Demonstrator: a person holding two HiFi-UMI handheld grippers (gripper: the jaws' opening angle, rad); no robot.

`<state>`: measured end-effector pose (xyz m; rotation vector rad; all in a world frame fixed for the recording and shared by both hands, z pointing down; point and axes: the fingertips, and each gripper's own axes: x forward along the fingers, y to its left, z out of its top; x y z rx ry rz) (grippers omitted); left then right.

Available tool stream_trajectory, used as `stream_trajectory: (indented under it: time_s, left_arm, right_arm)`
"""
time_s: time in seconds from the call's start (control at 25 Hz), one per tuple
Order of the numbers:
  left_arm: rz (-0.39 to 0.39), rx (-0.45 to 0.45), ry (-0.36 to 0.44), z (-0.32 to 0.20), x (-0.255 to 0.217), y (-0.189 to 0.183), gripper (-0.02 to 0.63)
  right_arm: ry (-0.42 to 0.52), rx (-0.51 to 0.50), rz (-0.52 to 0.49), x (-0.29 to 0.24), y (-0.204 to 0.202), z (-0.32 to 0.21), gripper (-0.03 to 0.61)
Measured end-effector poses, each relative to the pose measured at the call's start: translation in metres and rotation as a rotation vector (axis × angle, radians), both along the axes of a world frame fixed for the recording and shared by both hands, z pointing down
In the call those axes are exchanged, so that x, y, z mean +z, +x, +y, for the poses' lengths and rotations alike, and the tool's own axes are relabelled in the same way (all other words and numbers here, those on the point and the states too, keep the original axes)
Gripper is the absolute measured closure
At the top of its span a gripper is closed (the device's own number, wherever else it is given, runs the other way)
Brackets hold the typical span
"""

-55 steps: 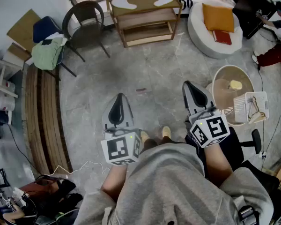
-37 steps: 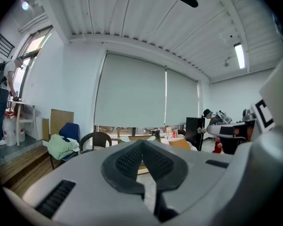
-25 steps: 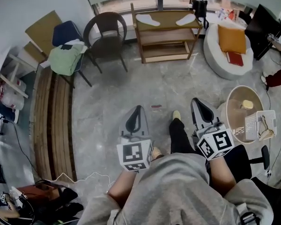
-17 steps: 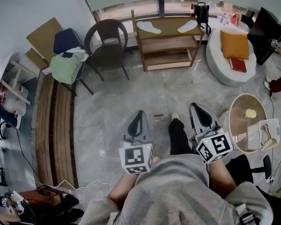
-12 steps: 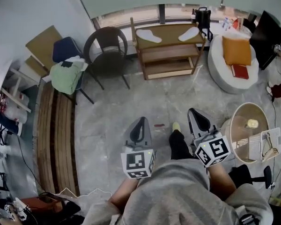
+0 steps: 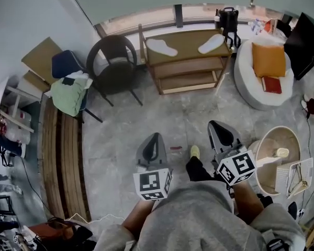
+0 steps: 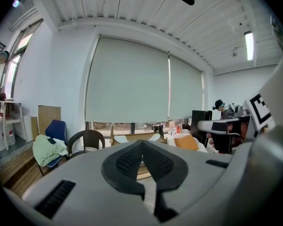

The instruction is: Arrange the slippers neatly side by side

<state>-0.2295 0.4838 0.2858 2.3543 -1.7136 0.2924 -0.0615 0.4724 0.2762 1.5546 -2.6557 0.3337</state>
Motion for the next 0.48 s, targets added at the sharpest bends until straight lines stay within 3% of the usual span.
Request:
stream_trajectory:
  time_s: [0.48]
  left_arm:
    - [-0.033, -0.007, -0.029, -0.100, -0.001, 0.057, 0.600]
  right_arm:
    - [-0.014, -0.007, -0.013, -0.006, 0.056, -0.101, 0.554]
